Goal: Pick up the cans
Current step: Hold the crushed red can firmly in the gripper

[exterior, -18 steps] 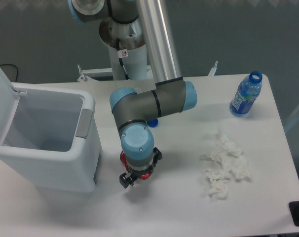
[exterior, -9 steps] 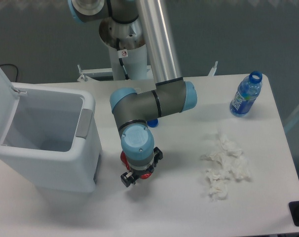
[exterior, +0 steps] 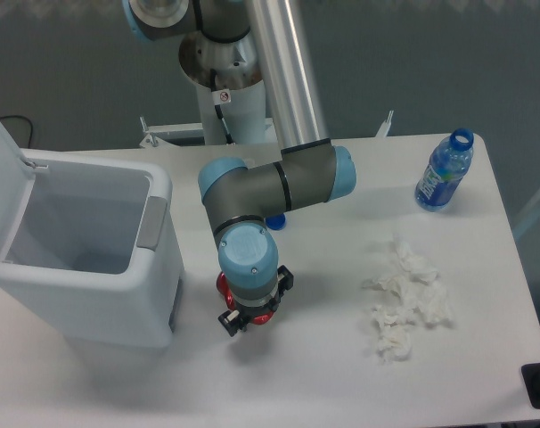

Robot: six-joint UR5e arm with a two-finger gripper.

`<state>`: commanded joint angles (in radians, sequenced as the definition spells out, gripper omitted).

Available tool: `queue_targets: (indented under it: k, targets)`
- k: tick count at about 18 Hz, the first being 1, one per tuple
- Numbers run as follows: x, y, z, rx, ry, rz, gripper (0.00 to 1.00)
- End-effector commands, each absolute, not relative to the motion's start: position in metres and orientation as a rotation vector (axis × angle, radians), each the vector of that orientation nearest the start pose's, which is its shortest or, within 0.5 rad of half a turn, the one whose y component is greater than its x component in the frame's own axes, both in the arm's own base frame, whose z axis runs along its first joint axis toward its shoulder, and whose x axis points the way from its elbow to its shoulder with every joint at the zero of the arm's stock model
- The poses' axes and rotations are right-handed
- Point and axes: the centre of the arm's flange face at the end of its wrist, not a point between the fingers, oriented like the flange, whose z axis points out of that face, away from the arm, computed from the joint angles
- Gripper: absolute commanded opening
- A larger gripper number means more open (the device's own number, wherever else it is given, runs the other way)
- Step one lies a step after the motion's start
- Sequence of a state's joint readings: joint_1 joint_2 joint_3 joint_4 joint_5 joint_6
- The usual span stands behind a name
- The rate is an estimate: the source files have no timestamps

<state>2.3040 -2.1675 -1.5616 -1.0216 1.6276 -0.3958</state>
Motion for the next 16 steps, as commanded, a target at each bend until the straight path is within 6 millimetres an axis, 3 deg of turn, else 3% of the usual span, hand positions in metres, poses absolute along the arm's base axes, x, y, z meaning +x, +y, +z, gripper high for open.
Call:
queue_targets:
  k: [3, 10, 16]
  targets:
    - [-0.347, 0.575, 0.193, -2.696, -1.708, 0.078, 0.72]
    - [-0.349, 0.575, 0.197, -2.692, -1.700, 0.080, 0.71]
    - [-0.352, 0.571, 0.232, -2.681, -1.622, 0.093, 0.71]
